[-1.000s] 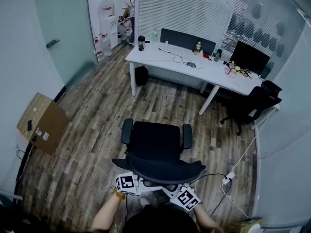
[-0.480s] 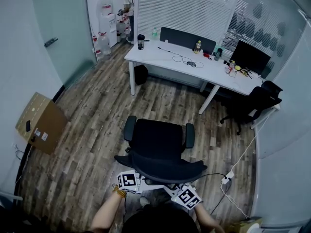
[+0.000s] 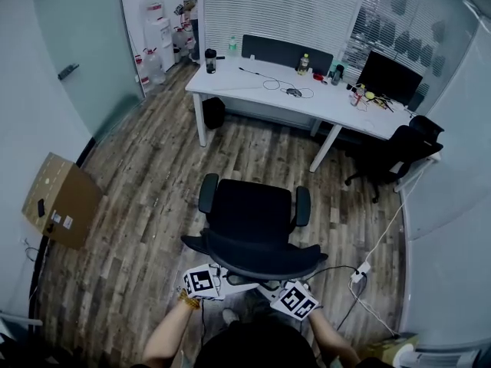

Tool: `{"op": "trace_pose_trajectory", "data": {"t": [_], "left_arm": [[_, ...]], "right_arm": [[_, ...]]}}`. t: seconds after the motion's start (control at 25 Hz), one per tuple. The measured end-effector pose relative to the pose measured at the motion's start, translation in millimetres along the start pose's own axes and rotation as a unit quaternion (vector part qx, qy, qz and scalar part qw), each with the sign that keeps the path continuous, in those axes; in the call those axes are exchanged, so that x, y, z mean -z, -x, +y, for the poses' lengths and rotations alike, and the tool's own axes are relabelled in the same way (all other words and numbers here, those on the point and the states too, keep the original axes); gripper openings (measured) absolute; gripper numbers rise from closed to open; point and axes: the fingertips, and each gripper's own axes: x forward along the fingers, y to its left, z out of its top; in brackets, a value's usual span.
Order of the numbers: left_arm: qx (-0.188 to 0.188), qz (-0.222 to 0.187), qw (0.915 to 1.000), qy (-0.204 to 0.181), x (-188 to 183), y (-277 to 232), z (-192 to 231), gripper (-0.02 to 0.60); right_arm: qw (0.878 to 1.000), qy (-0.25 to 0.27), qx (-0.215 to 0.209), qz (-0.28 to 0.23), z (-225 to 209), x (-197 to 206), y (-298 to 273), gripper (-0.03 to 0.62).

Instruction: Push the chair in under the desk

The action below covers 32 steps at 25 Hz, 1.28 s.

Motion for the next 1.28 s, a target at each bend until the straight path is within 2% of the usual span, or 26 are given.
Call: {"op": "trace_pose_trajectory", "data": {"t": [0.24, 0.36, 0.52, 0.68, 0.84, 1.28], "left_arm": [[0.003, 0.007, 0.9999, 0.007, -5, -6, 19, 0.072], [-0.013, 0.003, 0.9998, 0.015, -6, -12, 29, 0.078], [-0.039, 0.005, 0.9992, 0.004, -9, -24, 43, 0.084], [-0.040, 0.009, 0.9991, -0.008, -7, -36, 56, 0.084], [-0.053, 0.004, 0.9985, 0.012, -12, -44, 70, 0.086], [-0.076, 0.007, 0.9970, 0.015, -17, -74, 117, 0.089]], "right_arm": [[1.000, -0.005, -0.005, -0.006, -20, -5, 1, 0.055], [1.000, 0.000, -0.010, -0.002, -29, -4, 4, 0.055], [0.999, 0.011, -0.032, 0.002, -44, 0, 11, 0.054], [0.999, 0.010, -0.032, 0.002, -60, 4, 17, 0.052], [0.999, 0.015, -0.038, 0.000, -76, 7, 18, 0.054], [0.998, 0.029, -0.050, -0.002, -129, 12, 30, 0.052]]}}
